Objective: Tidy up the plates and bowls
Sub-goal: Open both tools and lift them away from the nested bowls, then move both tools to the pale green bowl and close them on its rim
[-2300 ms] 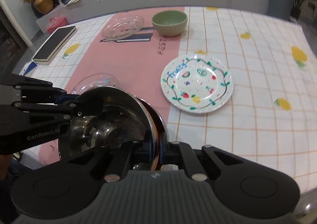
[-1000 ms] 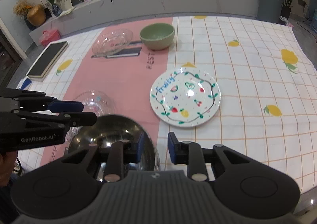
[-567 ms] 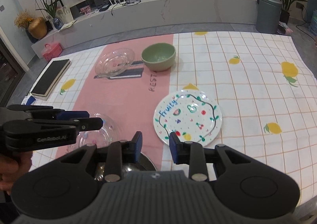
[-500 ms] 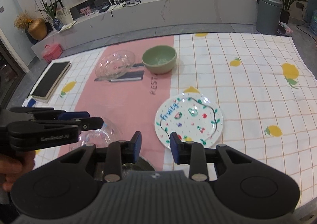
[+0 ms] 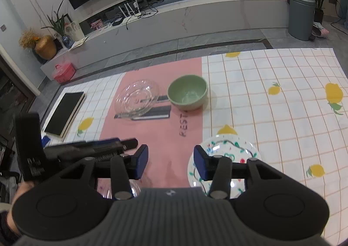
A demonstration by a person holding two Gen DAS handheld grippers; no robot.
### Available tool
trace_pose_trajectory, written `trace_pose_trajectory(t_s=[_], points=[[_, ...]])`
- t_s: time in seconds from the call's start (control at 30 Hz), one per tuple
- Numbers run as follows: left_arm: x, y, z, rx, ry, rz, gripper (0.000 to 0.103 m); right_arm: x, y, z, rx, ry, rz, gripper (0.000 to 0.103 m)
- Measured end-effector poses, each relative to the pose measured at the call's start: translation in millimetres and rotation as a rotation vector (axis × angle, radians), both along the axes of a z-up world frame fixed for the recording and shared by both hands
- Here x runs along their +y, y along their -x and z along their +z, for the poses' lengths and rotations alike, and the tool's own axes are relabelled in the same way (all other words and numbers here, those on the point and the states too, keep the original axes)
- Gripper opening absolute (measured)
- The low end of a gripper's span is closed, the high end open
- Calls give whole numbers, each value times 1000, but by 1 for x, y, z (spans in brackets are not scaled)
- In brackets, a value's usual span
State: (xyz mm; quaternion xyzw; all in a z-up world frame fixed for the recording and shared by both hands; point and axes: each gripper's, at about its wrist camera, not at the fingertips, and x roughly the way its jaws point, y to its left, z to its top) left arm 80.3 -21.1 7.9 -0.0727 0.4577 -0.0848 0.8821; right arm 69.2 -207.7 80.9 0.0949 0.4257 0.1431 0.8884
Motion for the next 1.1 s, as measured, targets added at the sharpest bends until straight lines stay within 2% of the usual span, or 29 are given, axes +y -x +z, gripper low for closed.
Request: trace_pose_trajectory(t_s=[0.2,0.37,0.47,0.7,0.83,1.1], points=[[3,-21,-8,12,15,39,49,1,-48,-10,65,-61,-51,53],[13,-43,-15,40,86,108,49,-9,-86,-35,141,-133,-124,54],[7,-53,-14,29,76,125,50,-17,-104,-49,161,-152,-176,54],[-6,-83,-20,15,83,138,50,-12,-135,-70,127,-65,-241,53],[-2,-101,-28,15,65,153,50,-12,-151,-79,116,-64,-269,53],[-9,-124,-39,35,99,129,50,-17,-178,-100,142,-84,-311,53]])
